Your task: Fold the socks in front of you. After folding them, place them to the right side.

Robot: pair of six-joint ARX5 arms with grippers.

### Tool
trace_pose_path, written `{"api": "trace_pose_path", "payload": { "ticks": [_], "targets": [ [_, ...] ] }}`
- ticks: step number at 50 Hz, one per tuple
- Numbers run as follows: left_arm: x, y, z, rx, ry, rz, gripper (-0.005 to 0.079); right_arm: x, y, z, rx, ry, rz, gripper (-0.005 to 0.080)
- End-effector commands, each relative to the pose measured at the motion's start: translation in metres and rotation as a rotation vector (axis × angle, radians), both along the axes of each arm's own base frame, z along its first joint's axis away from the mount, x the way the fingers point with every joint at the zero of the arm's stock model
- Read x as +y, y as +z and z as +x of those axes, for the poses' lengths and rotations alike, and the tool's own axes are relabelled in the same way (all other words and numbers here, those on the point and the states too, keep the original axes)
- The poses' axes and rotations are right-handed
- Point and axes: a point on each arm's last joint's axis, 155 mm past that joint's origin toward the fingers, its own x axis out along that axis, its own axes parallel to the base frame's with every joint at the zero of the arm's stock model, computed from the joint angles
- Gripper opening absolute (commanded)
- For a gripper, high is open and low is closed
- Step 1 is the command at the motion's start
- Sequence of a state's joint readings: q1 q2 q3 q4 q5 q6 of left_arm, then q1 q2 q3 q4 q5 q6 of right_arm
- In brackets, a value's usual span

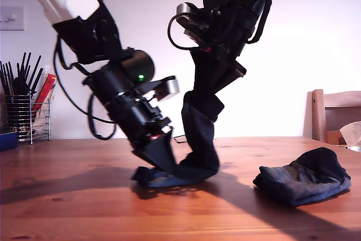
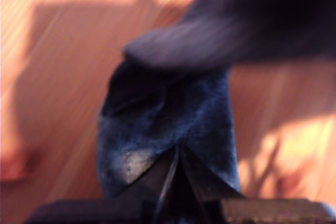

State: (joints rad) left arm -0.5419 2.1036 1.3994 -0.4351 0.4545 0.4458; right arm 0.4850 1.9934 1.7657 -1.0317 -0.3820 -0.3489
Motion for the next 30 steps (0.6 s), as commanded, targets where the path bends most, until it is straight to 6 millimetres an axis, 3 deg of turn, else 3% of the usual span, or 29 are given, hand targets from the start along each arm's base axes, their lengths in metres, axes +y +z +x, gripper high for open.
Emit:
{"api": "trace_pose_path", "payload": {
  "ticks": [1, 12, 22, 30],
  "targets": [
    [-0.005, -0.03, -0.02, 0.07, -0.021, 0.028, -0.002, -0.002, -0.001, 0.0, -0.002, 0.006, -0.003, -0.001],
    [-0.019, -0.026, -0.02, 0.046, -0.025, 0.002, -0.002, -0.007, -0.002, 0.002, 0.005, -0.003, -0.007, -0.001],
    [-0.013, -0.027, -0.017, 0.065, 0.002, 0.007, -0.002, -0.008, -0.002, 0.001, 0.008, -0.003, -0.008, -0.001],
    [-0.009, -0.011, -0.009, 0.037, 0.017, -0.011, -0.002, -0.008, -0.002, -0.001, 0.015, -0.002, -0.011, -0.001]
  ]
}}
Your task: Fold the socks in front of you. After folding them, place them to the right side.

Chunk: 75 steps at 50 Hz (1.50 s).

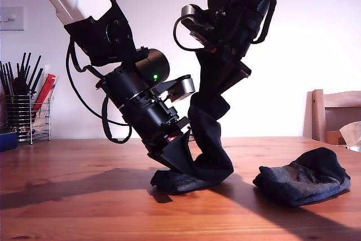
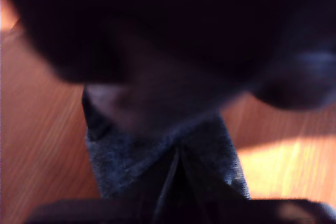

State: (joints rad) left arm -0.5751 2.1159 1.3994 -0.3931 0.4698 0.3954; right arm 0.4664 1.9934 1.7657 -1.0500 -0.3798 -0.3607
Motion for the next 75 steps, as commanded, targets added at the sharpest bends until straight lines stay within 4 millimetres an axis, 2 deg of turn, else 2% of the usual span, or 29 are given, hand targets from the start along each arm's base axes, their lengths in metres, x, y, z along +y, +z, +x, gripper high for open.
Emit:
{"api": "trace_pose_path", "payload": {
  "ticks": [1, 12, 23, 31, 36, 45, 52, 56, 64, 70, 75],
  "targets": [
    [0.009, -0.007, -0.001, 0.019, 0.018, 0.016, -0.002, 0.001, -0.001, -0.003, 0.006, 0.007, -0.001, -0.001],
    [0.016, 0.015, 0.002, 0.011, 0.032, -0.012, -0.002, 0.0, -0.001, -0.004, 0.012, 0.007, -0.002, -0.001],
    [0.015, 0.017, -0.004, 0.041, 0.02, -0.029, -0.002, 0.003, -0.001, -0.005, 0.008, 0.016, 0.001, -0.001],
    [0.018, 0.022, 0.0, 0.028, 0.031, -0.025, -0.002, 0.004, -0.001, -0.005, 0.006, 0.018, 0.003, -0.001],
    [0.028, 0.032, 0.007, 0.013, 0.057, -0.03, -0.002, 0.006, 0.0, -0.004, -0.001, 0.019, 0.007, -0.001],
    [0.062, 0.059, 0.023, -0.03, 0.143, 0.0, -0.002, 0.016, 0.002, -0.004, -0.025, 0.04, 0.019, -0.001],
    [0.088, 0.083, 0.029, -0.041, 0.199, -0.006, -0.002, 0.024, 0.003, -0.006, -0.038, 0.054, 0.026, -0.001],
    [0.099, 0.09, 0.03, -0.037, 0.224, -0.003, -0.002, 0.028, 0.003, -0.007, -0.043, 0.064, 0.028, -0.001],
    [0.113, 0.09, 0.025, 0.003, 0.249, 0.014, -0.002, 0.034, -0.006, -0.011, -0.045, 0.077, -0.012, -0.0011],
    [0.115, 0.088, 0.022, 0.016, 0.25, 0.021, -0.002, 0.036, -0.016, -0.013, -0.072, 0.086, -0.082, -0.0011],
    [0.116, 0.09, 0.028, -0.003, 0.257, 0.013, -0.002, 0.044, -0.017, -0.02, -0.077, 0.096, -0.099, -0.0011]
  ]
}}
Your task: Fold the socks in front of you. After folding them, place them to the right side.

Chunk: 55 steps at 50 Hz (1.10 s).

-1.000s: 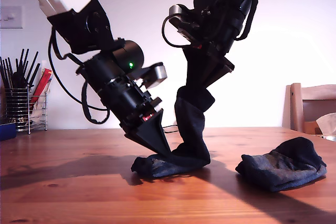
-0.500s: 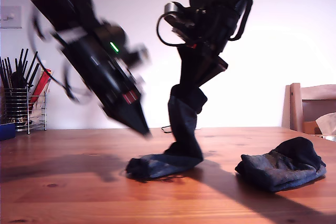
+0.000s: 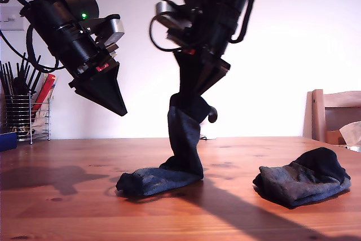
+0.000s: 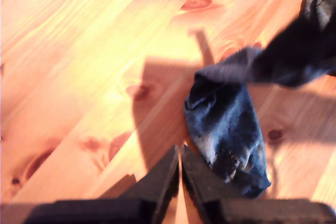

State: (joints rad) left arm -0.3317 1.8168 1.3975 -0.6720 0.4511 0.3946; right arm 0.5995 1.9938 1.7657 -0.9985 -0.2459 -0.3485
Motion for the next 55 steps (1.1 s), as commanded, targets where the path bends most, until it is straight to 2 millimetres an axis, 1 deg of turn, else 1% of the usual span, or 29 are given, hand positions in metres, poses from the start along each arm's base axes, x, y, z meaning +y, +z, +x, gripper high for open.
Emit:
{"api": "trace_pose_path", "payload": {
  "ticks": [1, 4, 8, 12, 19, 24, 33, 36, 42, 48, 55],
  "targets": [
    [0.003, -0.011, 0.001, 0.014, 0.008, 0.003, -0.002, 0.011, -0.014, -0.009, 0.027, 0.018, -0.018, -0.0011],
    [0.007, -0.009, 0.009, -0.012, 0.025, 0.011, -0.002, 0.015, -0.015, -0.013, 0.031, 0.018, -0.019, -0.0011],
    [0.015, -0.008, 0.016, -0.029, 0.049, 0.028, -0.002, 0.022, -0.021, -0.019, 0.033, 0.031, -0.04, -0.0011],
    [0.024, -0.006, 0.022, -0.042, 0.074, 0.046, -0.002, 0.026, -0.033, -0.024, 0.034, 0.044, -0.08, -0.0011],
    [0.033, -0.001, 0.028, -0.047, 0.098, 0.054, -0.002, 0.036, -0.055, -0.032, 0.026, 0.067, -0.148, -0.0011],
    [0.039, 0.006, 0.034, -0.056, 0.115, 0.065, -0.002, 0.046, -0.064, -0.037, 0.005, 0.079, -0.17, -0.0011],
    [0.054, 0.027, 0.052, -0.109, 0.157, 0.086, -0.002, 0.07, -0.061, -0.045, -0.031, 0.099, -0.135, -0.0009],
    [0.058, 0.032, 0.055, -0.114, 0.167, 0.085, -0.002, 0.075, -0.061, -0.049, -0.034, 0.106, -0.13, 0.0022],
    [0.065, 0.038, 0.055, -0.104, 0.179, 0.089, -0.002, 0.082, -0.06, -0.053, -0.033, 0.103, -0.118, 0.0146],
    [0.065, 0.041, 0.052, -0.088, 0.176, 0.087, -0.002, 0.09, -0.058, -0.058, -0.012, 0.091, -0.083, 0.0184],
    [0.061, 0.04, 0.047, -0.07, 0.16, 0.073, -0.002, 0.092, -0.057, -0.067, 0.035, 0.089, -0.063, 0.0239]
  ]
}}
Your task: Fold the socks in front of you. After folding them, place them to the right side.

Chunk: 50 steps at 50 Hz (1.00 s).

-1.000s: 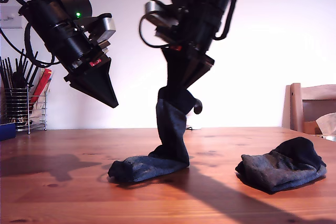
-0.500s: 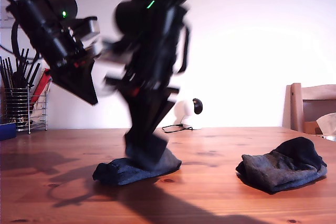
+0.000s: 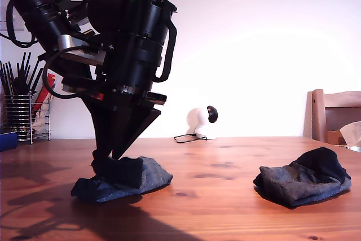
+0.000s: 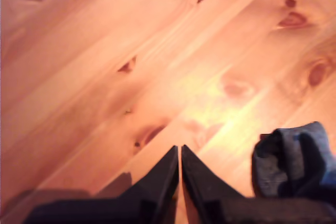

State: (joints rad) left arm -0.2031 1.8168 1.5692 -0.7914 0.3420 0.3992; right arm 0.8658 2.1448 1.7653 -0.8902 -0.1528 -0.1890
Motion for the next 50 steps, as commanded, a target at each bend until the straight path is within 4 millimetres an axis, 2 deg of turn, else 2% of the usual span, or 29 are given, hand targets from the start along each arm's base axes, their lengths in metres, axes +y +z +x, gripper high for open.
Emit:
{"api": "trace_pose_path", "payload": {
  "ticks": [1, 11, 20, 25, 30, 36, 40, 47, 50],
  "targets": [
    [-0.007, -0.003, -0.001, 0.014, -0.022, -0.014, -0.002, 0.002, 0.006, -0.005, 0.015, 0.003, 0.017, 0.0245],
    [-0.01, -0.01, -0.022, 0.102, -0.046, -0.031, -0.002, 0.008, 0.022, -0.01, 0.044, 0.015, 0.049, 0.0278],
    [-0.006, -0.017, -0.042, 0.198, -0.044, -0.027, -0.002, 0.009, 0.052, -0.007, 0.053, 0.05, 0.08, 0.0278],
    [-0.007, -0.022, -0.054, 0.272, -0.029, -0.046, -0.0018, 0.001, 0.065, -0.004, 0.048, 0.076, 0.064, 0.0278],
    [-0.009, -0.028, -0.067, 0.349, -0.022, -0.061, 0.0011, -0.016, 0.064, -0.002, 0.067, 0.074, 0.023, 0.0278],
    [-0.008, -0.037, -0.079, 0.427, -0.01, -0.06, 0.0142, -0.04, 0.061, 0.012, 0.089, 0.038, -0.004, 0.0278],
    [-0.008, -0.042, -0.082, 0.463, 0.007, -0.064, 0.0206, -0.048, 0.063, 0.028, 0.074, 0.012, 0.015, 0.0278],
    [-0.013, -0.047, -0.087, 0.49, 0.001, -0.091, 0.0235, -0.06, 0.069, 0.064, 0.027, -0.046, 0.082, 0.0268],
    [-0.016, -0.049, -0.088, 0.489, -0.013, -0.11, 0.0188, -0.058, 0.075, 0.075, 0.024, -0.056, 0.147, 0.0207]
  ]
}}
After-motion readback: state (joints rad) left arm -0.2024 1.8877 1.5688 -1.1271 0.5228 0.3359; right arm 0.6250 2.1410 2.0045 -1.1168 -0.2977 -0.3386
